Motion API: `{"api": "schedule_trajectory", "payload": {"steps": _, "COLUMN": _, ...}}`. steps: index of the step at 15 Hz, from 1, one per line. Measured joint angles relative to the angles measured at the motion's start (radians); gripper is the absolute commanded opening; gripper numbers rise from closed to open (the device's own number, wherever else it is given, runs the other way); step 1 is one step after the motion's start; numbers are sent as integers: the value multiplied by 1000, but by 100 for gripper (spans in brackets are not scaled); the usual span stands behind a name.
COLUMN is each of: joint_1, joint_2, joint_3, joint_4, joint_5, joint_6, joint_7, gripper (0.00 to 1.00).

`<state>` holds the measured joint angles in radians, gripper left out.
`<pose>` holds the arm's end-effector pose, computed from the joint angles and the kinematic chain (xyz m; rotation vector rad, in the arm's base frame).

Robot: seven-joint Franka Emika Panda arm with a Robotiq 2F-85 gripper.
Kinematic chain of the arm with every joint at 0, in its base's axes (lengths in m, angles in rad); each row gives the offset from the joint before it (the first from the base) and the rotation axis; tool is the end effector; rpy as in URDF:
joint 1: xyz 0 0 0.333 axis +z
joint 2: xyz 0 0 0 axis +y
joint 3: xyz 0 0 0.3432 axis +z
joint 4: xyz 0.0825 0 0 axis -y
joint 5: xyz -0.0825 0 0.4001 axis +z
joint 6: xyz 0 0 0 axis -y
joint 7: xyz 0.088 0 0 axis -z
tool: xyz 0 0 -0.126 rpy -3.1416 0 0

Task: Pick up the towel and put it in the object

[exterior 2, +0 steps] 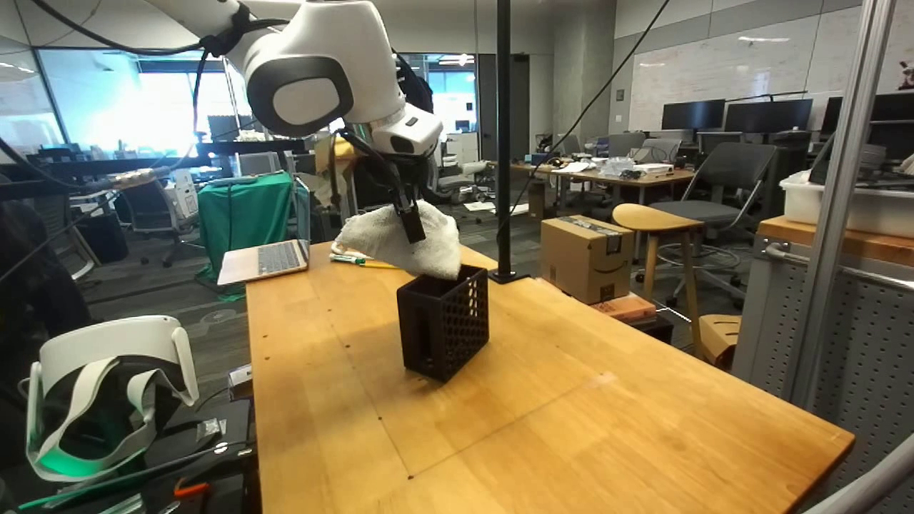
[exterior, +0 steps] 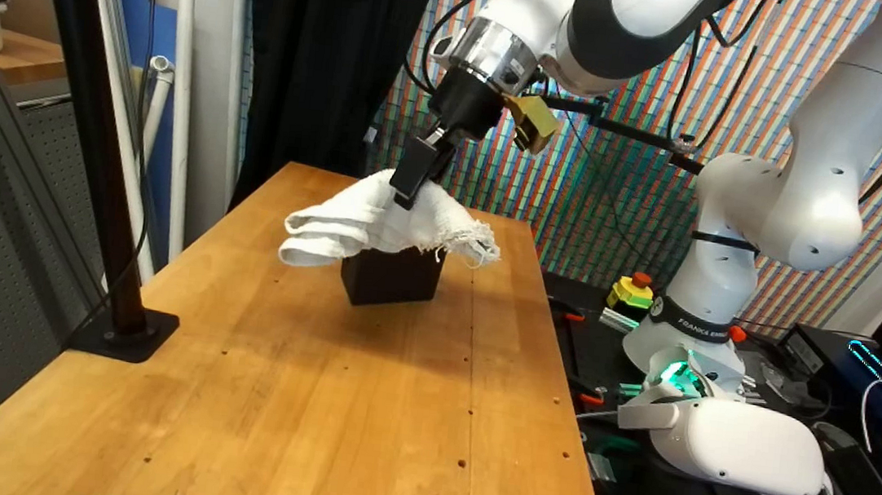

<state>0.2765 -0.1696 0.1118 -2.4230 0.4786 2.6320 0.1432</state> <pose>0.4774 0.1884 0.4105 -2.7323 0.1757 -0.3943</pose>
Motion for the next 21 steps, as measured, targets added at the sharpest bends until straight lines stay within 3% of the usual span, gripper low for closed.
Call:
{"api": "schedule_trajectory", "payload": {"steps": 4, "joint_1": -66, "joint_2": -74, "joint_3": 38, "joint_4": -94, "joint_5": -86, "joint_6": -44, "joint_7": 253, "gripper": 1}}
{"api": "schedule_trajectory", "payload": {"steps": 9, "joint_1": -126, "joint_2": -148, "joint_3": 71, "joint_4": -147, "joint_5": -150, "joint_6": -96, "joint_7": 419, "gripper": 1}}
{"api": "schedule_trajectory", "payload": {"steps": 12, "joint_1": -168, "joint_2": -193, "joint_3": 100, "joint_4": -149, "joint_5": -246, "joint_6": -132, "joint_7": 516, "gripper": 0}}
{"api": "schedule_trajectory", "payload": {"steps": 16, "joint_1": -215, "joint_2": -246, "joint_3": 132, "joint_4": -131, "joint_5": -377, "joint_6": -208, "joint_7": 600, "gripper": 1}}
{"api": "schedule_trajectory", "payload": {"steps": 21, "joint_1": -228, "joint_2": -220, "joint_3": 137, "joint_4": -77, "joint_5": -455, "joint_6": -235, "joint_7": 609, "gripper": 1}}
